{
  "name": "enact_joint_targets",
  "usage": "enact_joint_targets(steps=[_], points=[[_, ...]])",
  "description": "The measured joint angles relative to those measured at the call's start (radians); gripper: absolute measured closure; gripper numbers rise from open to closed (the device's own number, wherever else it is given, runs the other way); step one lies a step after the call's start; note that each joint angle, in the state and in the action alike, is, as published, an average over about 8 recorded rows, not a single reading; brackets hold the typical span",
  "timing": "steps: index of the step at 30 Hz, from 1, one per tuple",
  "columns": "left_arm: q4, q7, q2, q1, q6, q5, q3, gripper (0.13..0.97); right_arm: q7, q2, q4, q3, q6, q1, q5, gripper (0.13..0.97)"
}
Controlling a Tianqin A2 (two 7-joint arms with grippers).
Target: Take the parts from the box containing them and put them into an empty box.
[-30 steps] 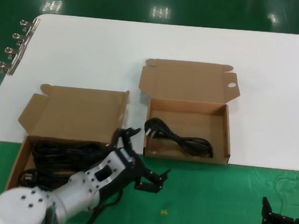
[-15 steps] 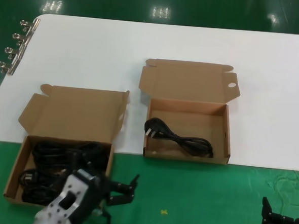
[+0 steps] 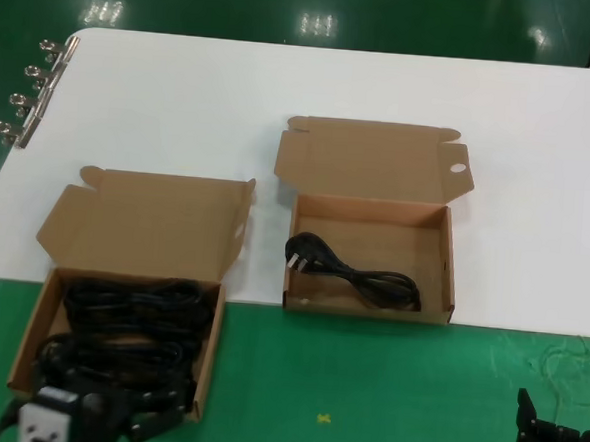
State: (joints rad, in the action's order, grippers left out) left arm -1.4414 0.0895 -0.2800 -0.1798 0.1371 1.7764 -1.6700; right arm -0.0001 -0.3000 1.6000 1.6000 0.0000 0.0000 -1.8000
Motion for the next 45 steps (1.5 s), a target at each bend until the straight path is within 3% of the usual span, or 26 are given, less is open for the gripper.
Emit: enact_joint_targets(steps=[4, 8, 45], points=[[-0.064, -0.036, -0.008, 0.072, -0.055, 0.010, 0.028, 0.132, 0.000, 0.000, 0.000, 0.000, 0.000, 0.000, 0.000, 0.129], [-0.093, -0.053, -0.012, 0.106, -0.081, 0.014, 0.041, 0.132, 0.000, 0.000, 0.000, 0.000, 0.000, 0.000, 0.000, 0.129], [-0.121, -0.068, -0.015, 0.137, -0.104, 0.018, 0.053, 0.132, 0.000, 0.000, 0.000, 0.000, 0.000, 0.000, 0.000, 0.129]])
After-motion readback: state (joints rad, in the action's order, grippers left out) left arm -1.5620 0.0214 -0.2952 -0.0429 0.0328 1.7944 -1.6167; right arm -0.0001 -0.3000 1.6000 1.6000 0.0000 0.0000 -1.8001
